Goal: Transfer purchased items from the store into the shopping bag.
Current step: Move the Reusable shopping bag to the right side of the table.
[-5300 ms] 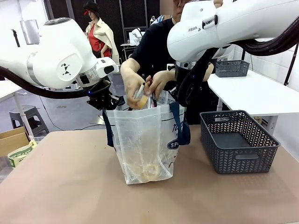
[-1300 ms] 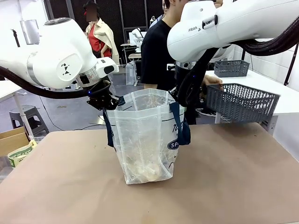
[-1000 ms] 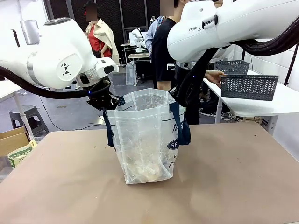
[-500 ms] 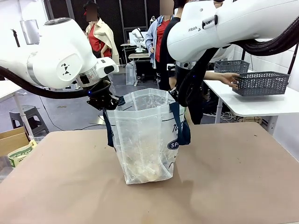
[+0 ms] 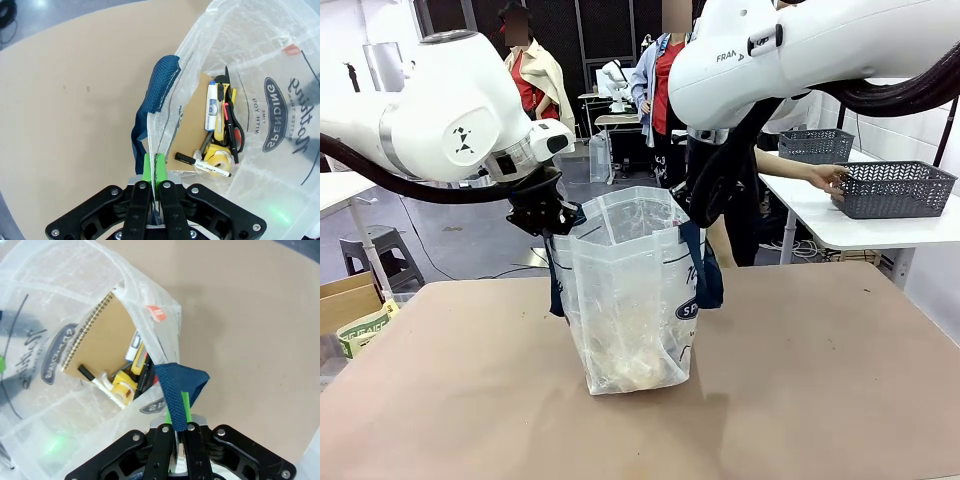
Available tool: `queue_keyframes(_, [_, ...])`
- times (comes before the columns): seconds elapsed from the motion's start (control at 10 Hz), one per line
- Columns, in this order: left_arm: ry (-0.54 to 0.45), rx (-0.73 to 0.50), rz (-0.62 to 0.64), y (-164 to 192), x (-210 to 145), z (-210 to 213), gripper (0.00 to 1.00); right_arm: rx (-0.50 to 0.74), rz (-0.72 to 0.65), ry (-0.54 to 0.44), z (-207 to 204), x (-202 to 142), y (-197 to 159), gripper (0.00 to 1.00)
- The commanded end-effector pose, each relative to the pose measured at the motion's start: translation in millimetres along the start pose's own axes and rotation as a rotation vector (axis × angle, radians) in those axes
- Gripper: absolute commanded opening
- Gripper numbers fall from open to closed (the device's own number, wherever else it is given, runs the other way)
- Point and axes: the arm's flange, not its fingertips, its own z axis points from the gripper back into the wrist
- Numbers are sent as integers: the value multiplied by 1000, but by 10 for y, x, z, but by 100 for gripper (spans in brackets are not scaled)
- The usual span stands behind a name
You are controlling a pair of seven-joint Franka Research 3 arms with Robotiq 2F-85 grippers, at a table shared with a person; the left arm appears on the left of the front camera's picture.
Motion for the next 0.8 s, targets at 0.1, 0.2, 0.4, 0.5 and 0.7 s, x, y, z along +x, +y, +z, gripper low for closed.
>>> queue_keyframes(0.1, [15, 15, 81, -239, 65, 25, 0, 24, -108, 19, 7, 72, 243, 0])
queue_keyframes(0.2, [8, 3, 92, -286, 87, 29, 0, 11, -112, 7, -17, 111, 324, 0])
queue_keyframes(0.4, [4, -35, 99, -368, 138, 20, 0, 39, -130, 11, -21, 169, 446, 0])
queue_keyframes(0.5, [9, -61, 92, -420, 157, 7, 0, 49, -134, 10, -10, 194, 475, 0])
queue_keyframes(0.7, [49, -104, 100, -435, 169, -35, 0, 53, -152, 2, 3, 232, 482, 0])
